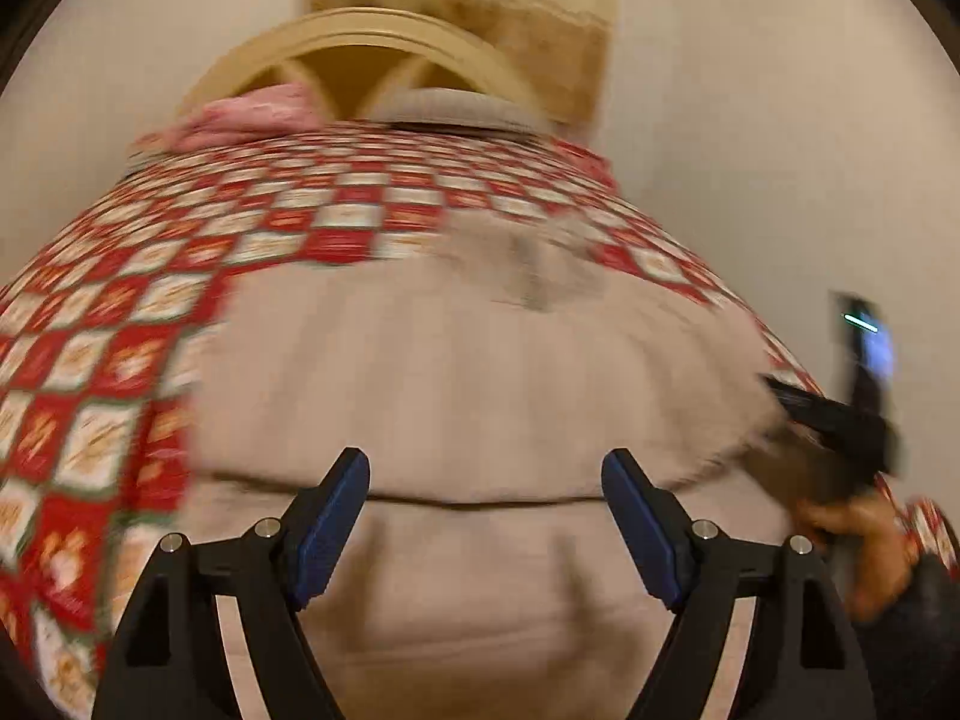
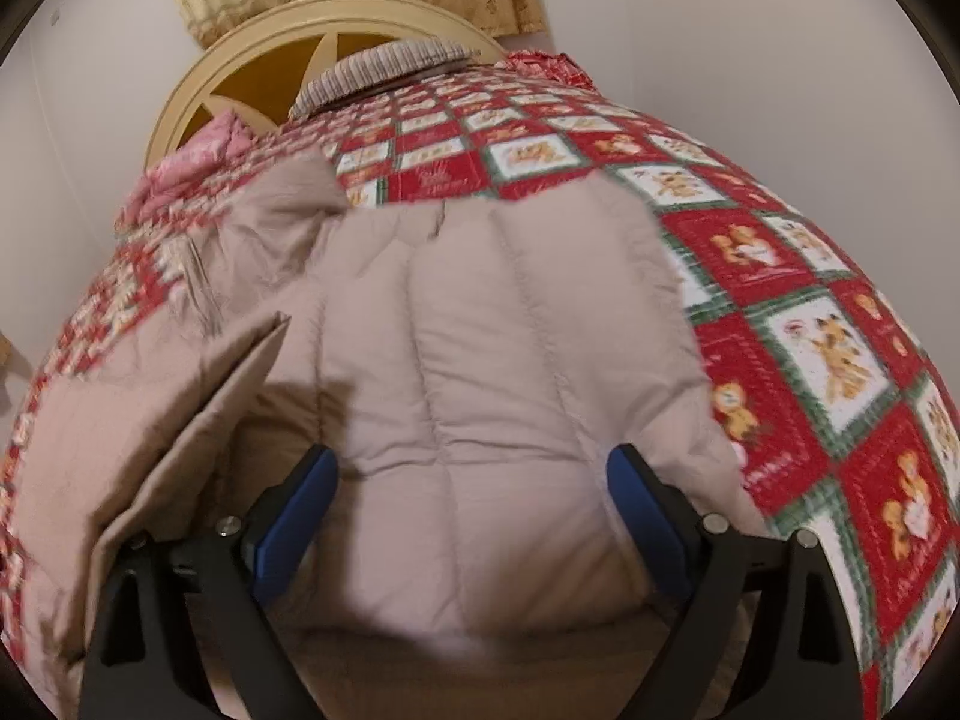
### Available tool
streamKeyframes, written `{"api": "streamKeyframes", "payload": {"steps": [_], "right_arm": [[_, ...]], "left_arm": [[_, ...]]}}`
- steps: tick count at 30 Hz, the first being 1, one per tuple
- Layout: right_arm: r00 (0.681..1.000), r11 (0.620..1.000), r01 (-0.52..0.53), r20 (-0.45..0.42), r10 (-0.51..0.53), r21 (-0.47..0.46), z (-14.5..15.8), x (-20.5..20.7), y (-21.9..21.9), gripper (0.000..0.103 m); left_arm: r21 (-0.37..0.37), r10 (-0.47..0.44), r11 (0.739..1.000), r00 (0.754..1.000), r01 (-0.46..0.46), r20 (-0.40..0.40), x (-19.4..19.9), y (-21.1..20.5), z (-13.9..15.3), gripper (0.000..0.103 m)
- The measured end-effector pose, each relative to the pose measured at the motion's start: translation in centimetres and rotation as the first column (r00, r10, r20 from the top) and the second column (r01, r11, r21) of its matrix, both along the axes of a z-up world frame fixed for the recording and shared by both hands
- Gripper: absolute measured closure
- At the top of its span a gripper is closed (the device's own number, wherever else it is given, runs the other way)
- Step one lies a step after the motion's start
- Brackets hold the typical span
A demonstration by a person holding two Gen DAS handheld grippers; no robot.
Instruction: Fold large clothes
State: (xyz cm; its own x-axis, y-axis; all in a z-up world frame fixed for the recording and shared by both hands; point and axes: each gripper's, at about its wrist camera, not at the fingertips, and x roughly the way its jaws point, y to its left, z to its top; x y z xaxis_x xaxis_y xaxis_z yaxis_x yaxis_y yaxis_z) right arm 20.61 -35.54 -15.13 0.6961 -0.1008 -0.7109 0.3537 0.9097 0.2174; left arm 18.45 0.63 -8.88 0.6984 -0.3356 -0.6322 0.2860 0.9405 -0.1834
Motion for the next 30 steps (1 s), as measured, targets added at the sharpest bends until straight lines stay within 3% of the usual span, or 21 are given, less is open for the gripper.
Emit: {"api": "streamKeyframes", "payload": {"steps": [3, 6, 8, 10, 11, 13, 14, 16, 20, 22, 25, 30], "right_arm": [[0.992, 0.993, 0.094, 0.077, -0.099, 0.066, 1.8, -2.8, -0.3, 0.014], [0.989, 0.978, 0.046, 0.126, -0.073, 0.203, 2.5, -4.1, 0.5, 0.014], [0.995, 0.971, -0.02, 0.1, -0.004, 0.237, 2.1, -3.3, 2.2, 0.014], [0.999, 0.981, -0.046, 0.02, 0.043, 0.187, 1.0, -1.8, 4.3, 0.015], [0.998, 0.988, -0.055, -0.021, 0.058, 0.147, 0.4, -1.1, 5.4, 0.02], [0.994, 0.992, -0.095, -0.054, 0.1, 0.086, -0.3, -0.3, 7.0, 0.063], [0.993, 0.993, -0.1, -0.059, 0.104, 0.061, -0.3, -0.2, 7.5, 0.067], [0.993, 0.994, -0.104, -0.048, 0.105, 0.024, 0.6, -0.2, 7.8, 0.09], [0.996, 0.993, -0.086, -0.017, 0.085, -0.078, 2.4, -1.3, 7.1, 0.092], [0.997, 0.988, -0.062, -0.057, 0.054, -0.143, 1.9, -1.3, 6.4, 0.092], [0.989, 0.989, -0.094, -0.12, 0.081, -0.11, -0.6, -0.6, 5.3, 0.087], [0.993, 0.988, -0.1, -0.078, 0.091, -0.12, -1.6, -0.7, 5.3, 0.085]], "left_arm": [[-0.009, 0.194, 0.981, 0.981, -0.194, -0.009, 0.8, 4.4, -1.6, 0.023], [-0.039, 0.27, 0.962, 0.962, -0.272, -0.051, 1.7, 6.3, -3.6, 0.023], [-0.063, 0.288, 0.954, 0.955, -0.292, -0.065, 1.3, 7.0, -4.6, 0.023], [-0.075, 0.288, 0.953, 0.955, -0.293, -0.069, 1.2, 7.1, -5.3, 0.023], [-0.082, 0.294, 0.95, 0.952, -0.301, -0.082, 1.3, 7.3, -5.6, 0.023], [-0.115, 0.301, 0.943, 0.949, -0.311, -0.096, 1.7, 8.0, -6.0, 0.023], [-0.147, 0.31, 0.935, 0.945, -0.323, -0.104, 1.9, 8.3, -6.2, 0.023], [-0.196, 0.331, 0.916, 0.935, -0.35, -0.122, 1.8, 9.1, -6.3, 0.023], [-0.202, 0.425, 0.862, 0.88, -0.465, -0.211, 2.1, 10.9, -7.6, 0.023], [-0.253, 0.428, 0.844, 0.878, -0.472, -0.212, 1.8, 11.5, -7.7, 0.023], [-0.205, 0.432, 0.859, 0.879, -0.47, -0.204, 2.0, 10.8, -7.6, 0.023], [-0.158, 0.435, 0.87, 0.878, -0.467, -0.202, 2.4, 10.4, -7.6, 0.023]]}}
